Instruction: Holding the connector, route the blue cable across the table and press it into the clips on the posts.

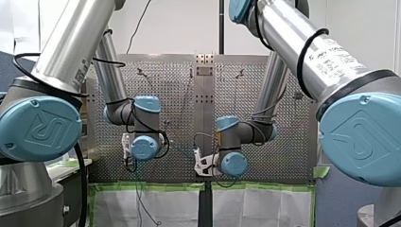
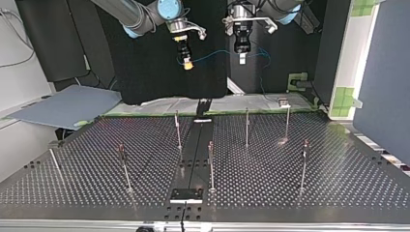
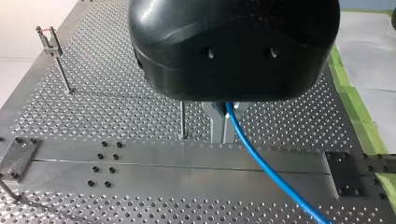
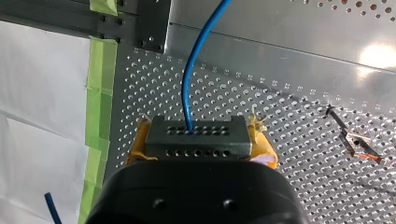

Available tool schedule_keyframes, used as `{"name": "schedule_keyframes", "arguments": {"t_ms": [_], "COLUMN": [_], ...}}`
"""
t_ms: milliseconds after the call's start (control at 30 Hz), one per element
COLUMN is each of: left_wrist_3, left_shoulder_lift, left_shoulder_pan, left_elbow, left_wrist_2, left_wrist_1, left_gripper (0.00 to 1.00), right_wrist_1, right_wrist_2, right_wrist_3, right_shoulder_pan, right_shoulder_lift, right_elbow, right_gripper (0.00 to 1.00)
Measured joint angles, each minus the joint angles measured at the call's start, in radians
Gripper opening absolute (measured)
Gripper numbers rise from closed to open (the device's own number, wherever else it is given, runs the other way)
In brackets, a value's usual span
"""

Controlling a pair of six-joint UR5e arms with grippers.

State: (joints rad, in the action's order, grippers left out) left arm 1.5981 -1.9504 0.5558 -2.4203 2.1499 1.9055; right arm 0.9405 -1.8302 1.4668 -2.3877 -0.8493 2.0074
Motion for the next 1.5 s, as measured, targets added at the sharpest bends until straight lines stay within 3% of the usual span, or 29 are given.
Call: {"name": "schedule_keyframes", "arguments": {"t_ms": [167, 333, 667, 867, 1167, 1500], "left_wrist_3": [-0.019, -0.021, 0.005, -0.004, -0.004, 0.015], "left_shoulder_lift": [0.002, 0.035, 0.120, 0.170, 0.240, 0.313], "left_shoulder_pan": [0.007, 0.003, -0.013, -0.019, -0.034, -0.060], "left_elbow": [0.006, 0.008, 0.055, 0.090, 0.107, 0.166], "left_wrist_2": [0.001, 0.003, 0.058, 0.107, 0.133, 0.140], "left_wrist_1": [0.022, 0.062, 0.147, 0.198, 0.268, 0.348], "left_gripper": [0.00, 0.00, 0.00, 0.00, 0.00, 0.00], "right_wrist_1": [-0.016, -0.053, -0.141, -0.197, -0.275, -0.361], "right_wrist_2": [-0.007, -0.001, 0.078, 0.134, 0.203, 0.225], "right_wrist_3": [0.000, 0.030, 0.114, 0.144, 0.161, 0.159], "right_shoulder_pan": [0.013, 0.018, 0.030, 0.031, 0.030, 0.016], "right_shoulder_lift": [-0.016, -0.053, -0.141, -0.197, -0.275, -0.355], "right_elbow": [-0.009, -0.023, -0.052, -0.103, -0.181, -0.266], "right_gripper": [0.00, 0.00, 0.00, 0.00, 0.00, 0.00]}}
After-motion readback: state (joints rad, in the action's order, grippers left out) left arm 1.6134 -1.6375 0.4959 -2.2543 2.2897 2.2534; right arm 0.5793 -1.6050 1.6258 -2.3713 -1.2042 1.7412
